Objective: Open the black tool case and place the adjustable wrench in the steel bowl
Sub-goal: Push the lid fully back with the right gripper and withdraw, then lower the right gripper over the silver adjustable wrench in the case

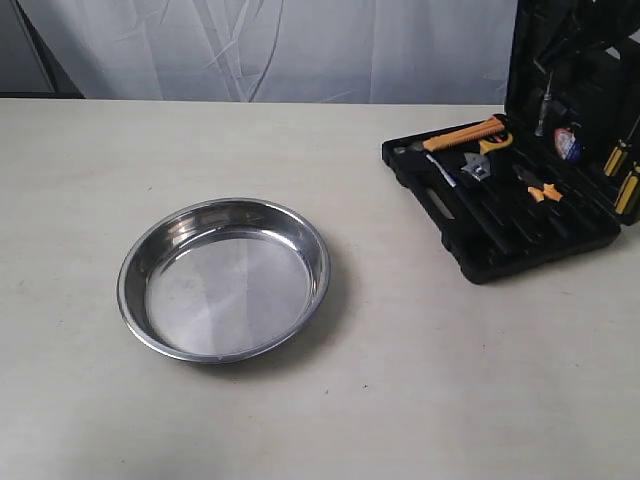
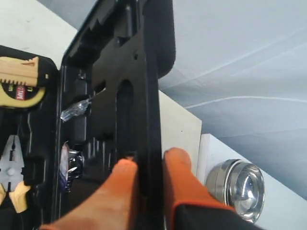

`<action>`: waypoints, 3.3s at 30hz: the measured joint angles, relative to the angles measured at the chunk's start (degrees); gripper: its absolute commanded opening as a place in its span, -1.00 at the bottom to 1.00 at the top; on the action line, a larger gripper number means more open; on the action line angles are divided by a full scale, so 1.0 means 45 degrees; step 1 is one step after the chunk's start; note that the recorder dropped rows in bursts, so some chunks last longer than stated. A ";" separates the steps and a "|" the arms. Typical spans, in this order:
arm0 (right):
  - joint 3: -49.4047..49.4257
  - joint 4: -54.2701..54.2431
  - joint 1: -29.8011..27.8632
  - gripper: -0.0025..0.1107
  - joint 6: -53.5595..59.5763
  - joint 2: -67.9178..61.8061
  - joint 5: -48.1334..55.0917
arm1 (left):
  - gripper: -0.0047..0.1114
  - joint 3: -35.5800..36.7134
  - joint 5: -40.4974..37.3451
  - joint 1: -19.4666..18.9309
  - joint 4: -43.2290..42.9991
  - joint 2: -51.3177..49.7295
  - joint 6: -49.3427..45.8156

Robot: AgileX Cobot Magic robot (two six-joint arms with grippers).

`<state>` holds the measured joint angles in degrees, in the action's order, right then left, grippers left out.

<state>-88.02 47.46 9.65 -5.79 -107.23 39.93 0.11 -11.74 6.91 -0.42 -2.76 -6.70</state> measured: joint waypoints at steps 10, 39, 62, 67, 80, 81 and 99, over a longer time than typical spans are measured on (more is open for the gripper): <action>0.0000 0.1127 -0.0430 0.09 -0.0583 0.0025 -0.0287 | -0.91 0.0000 0.0000 0.0000 0.0000 0.0000 0.0000; -0.0023 -0.9206 -0.0438 -0.97 0.3676 -0.1466 -0.0313 | -0.91 0.0000 0.0000 0.0000 0.0000 0.0000 0.0000; -0.1505 -0.9211 -0.0438 -0.97 0.2474 -0.3206 0.6382 | -0.91 0.0000 0.0000 0.0000 0.0000 0.0000 0.0000; -0.1505 -0.6385 -0.0512 -0.97 -0.0343 -0.3206 0.2573 | -0.91 0.0000 0.0000 0.0000 0.0000 0.0000 0.0000; -0.4056 -1.1940 -0.0437 -0.64 0.3933 -0.5479 0.2704 | -0.91 0.0000 0.0000 0.0000 0.0000 0.0000 0.0000; -0.4116 -1.1913 -0.0437 -0.49 0.3898 -0.5510 0.2791 | -0.91 0.0000 0.0000 0.0000 0.0000 0.0000 0.0000; -0.4301 -1.0624 -0.0437 -0.05 0.3898 -0.5760 0.3493 | -0.91 0.0000 0.0000 0.0000 0.0000 0.0000 0.0000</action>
<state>-107.38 -0.34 7.69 11.75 -133.15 55.65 0.11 -11.74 6.91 -0.42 -2.76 -6.70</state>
